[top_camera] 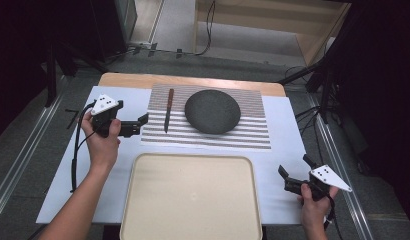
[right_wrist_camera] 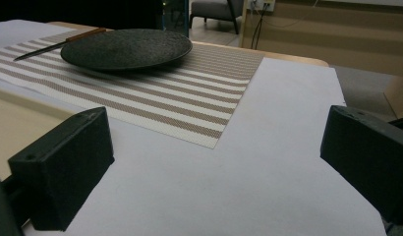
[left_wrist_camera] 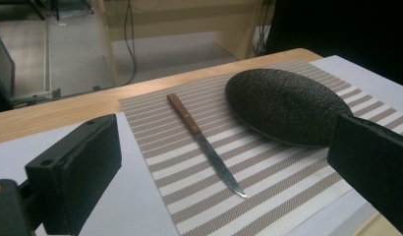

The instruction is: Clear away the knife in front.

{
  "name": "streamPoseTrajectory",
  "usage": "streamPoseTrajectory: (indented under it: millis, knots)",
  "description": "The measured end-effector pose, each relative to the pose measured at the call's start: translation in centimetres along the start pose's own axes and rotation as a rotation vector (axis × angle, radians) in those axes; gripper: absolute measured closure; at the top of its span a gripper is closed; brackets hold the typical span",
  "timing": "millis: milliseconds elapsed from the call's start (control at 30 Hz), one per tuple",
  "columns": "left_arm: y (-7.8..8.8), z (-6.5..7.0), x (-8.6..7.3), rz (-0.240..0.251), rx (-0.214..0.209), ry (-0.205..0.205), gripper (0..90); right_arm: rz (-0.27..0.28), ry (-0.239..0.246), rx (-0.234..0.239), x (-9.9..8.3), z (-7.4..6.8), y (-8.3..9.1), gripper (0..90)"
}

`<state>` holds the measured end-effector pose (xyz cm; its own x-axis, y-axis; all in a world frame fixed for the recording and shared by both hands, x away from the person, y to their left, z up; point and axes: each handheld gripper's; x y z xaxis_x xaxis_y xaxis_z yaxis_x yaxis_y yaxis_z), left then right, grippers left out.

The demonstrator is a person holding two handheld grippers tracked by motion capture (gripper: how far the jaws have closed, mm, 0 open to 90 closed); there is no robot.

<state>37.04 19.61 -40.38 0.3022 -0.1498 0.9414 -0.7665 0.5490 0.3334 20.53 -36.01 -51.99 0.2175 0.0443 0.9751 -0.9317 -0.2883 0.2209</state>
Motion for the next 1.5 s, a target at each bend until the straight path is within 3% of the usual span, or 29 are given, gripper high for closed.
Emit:
streamPoseTrajectory:
  millis: [233,400,867,967,1133,1267,1300,1500]
  knots:
    - [-2.2,0.1,0.6,-0.047,0.007,0.001,3.9,0.001,0.007,0.004,0.0,0.0,0.0,0.0]
    - [-3.6,-0.1,0.7,-0.072,0.011,0.032,5.8,0.0,0.007,0.003,0.0,-0.1,-0.1,0.0]
    - [-8.0,-0.5,1.3,-0.179,0.087,0.105,24.7,-0.004,0.007,0.003,0.0,-0.1,-0.1,0.0]
    - [-9.3,-0.4,1.4,-0.219,0.111,0.101,28.0,-0.003,0.007,0.004,0.0,-0.1,-0.1,0.0]
    - [-10.7,-0.3,1.6,-0.246,0.132,0.106,33.9,-0.005,0.005,0.004,0.0,0.0,-0.2,0.0]
    - [-12.2,-0.4,1.8,-0.297,0.128,0.111,37.0,-0.006,0.005,0.004,0.0,0.0,-0.2,0.0]
    - [-12.9,-0.4,1.8,-0.319,0.127,0.115,42.1,-0.008,0.005,0.002,0.0,0.0,-0.2,0.0]
    - [-14.5,-0.5,2.2,-0.364,0.128,0.118,45.6,-0.01,0.006,-0.001,0.0,-0.1,-0.2,0.0]
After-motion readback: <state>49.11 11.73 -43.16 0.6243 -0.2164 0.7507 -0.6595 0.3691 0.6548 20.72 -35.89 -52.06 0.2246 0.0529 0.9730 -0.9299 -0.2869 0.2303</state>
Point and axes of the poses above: each handheld gripper's, and its own axes: y roughly backward along the jaws, x roughly out of its top, z roughly to its right, and after that the axes turned 4 degrees about z, right-handed
